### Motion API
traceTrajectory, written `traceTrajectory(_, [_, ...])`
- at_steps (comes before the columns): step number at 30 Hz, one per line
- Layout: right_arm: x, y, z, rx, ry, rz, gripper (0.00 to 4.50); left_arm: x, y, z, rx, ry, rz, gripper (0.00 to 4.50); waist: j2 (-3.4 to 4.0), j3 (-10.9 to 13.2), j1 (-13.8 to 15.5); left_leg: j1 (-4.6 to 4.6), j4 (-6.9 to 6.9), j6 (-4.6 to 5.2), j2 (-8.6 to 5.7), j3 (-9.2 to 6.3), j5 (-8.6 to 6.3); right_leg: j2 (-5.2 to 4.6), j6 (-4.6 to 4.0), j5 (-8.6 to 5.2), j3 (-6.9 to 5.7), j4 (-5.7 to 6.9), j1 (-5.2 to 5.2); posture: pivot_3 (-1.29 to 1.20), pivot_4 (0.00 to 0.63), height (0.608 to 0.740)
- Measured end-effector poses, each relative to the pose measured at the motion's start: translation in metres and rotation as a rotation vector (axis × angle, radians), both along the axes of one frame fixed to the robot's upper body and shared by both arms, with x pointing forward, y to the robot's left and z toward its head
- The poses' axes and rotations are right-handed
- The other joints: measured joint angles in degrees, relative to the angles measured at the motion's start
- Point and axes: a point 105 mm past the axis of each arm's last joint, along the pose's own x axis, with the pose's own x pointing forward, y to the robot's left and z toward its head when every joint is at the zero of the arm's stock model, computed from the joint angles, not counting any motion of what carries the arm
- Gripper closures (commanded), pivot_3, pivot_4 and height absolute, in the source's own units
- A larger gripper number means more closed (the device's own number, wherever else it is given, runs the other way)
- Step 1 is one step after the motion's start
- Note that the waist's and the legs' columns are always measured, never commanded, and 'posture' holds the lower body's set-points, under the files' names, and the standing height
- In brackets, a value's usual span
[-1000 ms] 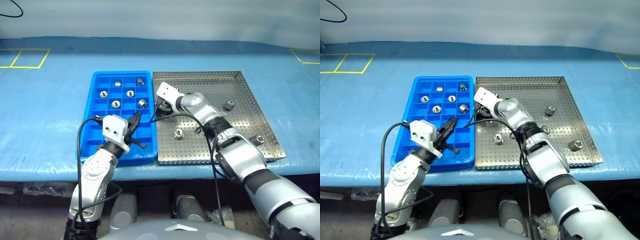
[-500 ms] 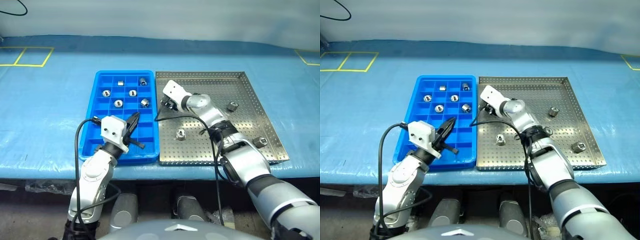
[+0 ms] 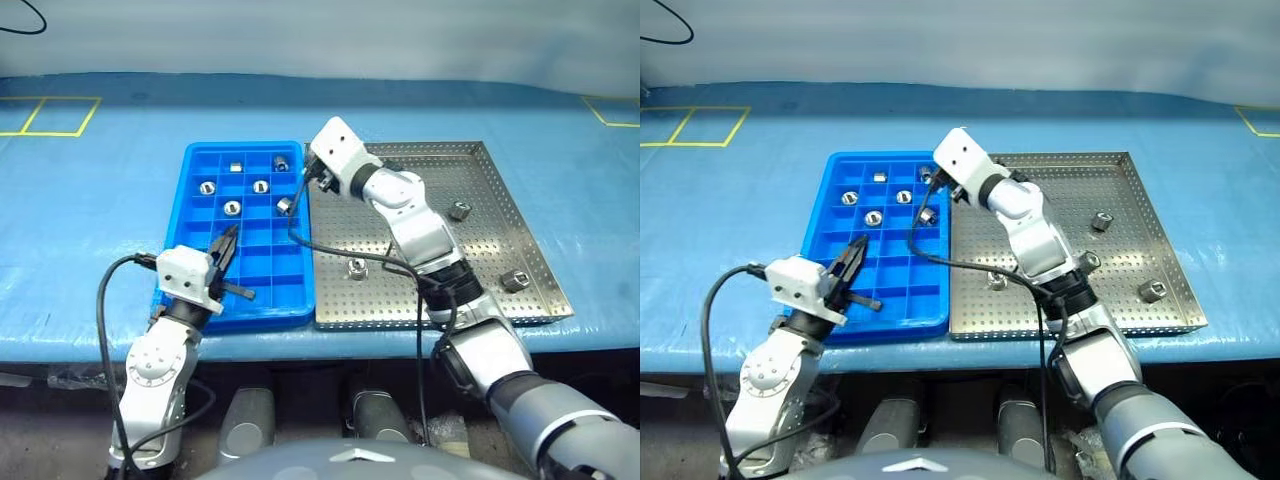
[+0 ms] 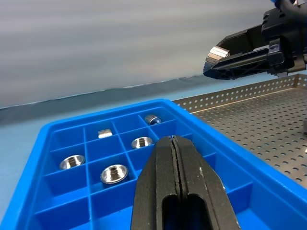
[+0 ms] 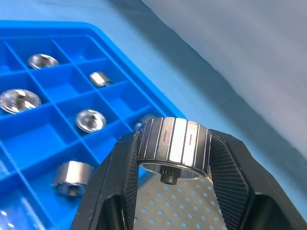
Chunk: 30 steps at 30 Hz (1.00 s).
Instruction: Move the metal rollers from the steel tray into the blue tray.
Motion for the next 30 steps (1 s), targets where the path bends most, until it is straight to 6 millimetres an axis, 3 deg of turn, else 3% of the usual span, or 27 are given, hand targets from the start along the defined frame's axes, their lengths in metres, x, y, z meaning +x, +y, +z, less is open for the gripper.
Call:
traceTrajectory(10, [-0.016,0.062,-0.032,0.056,0.149,0.149,2.70,-0.023,0.023,0.002,-0.003,0.003,0.129,4.50,0.00,0.01,1.51,0.00,-0.05,-0.02,0.04,-0.01,-0.01,0.01,-0.06,-0.07,-0.08,-0.01,-0.04,0.36,0.150,0.740])
traceTrajectory(16, [-0.032,0.092,-0.036,0.108,0.190,0.239,2.70,-0.031,0.027,-0.001,-0.023,0.014,0.170,4.50,0.01,0.01,3.37,-0.01,-0.08,-0.11,0.09,-0.02,-0.07,0.02,0.06,-0.28,-0.17,-0.04,-0.06,0.40,0.150,0.740])
traceTrajectory(30, [-0.028,0.097,-0.063,0.089,0.282,0.256,2.70,-0.046,0.021,0.004,-0.049,0.004,0.189,4.50,-0.01,0.01,6.92,-0.10,-0.44,-0.27,0.17,-0.03,-0.15,0.06,-0.19,-0.46,-0.31,-0.08,-0.31,0.54,0.150,0.740])
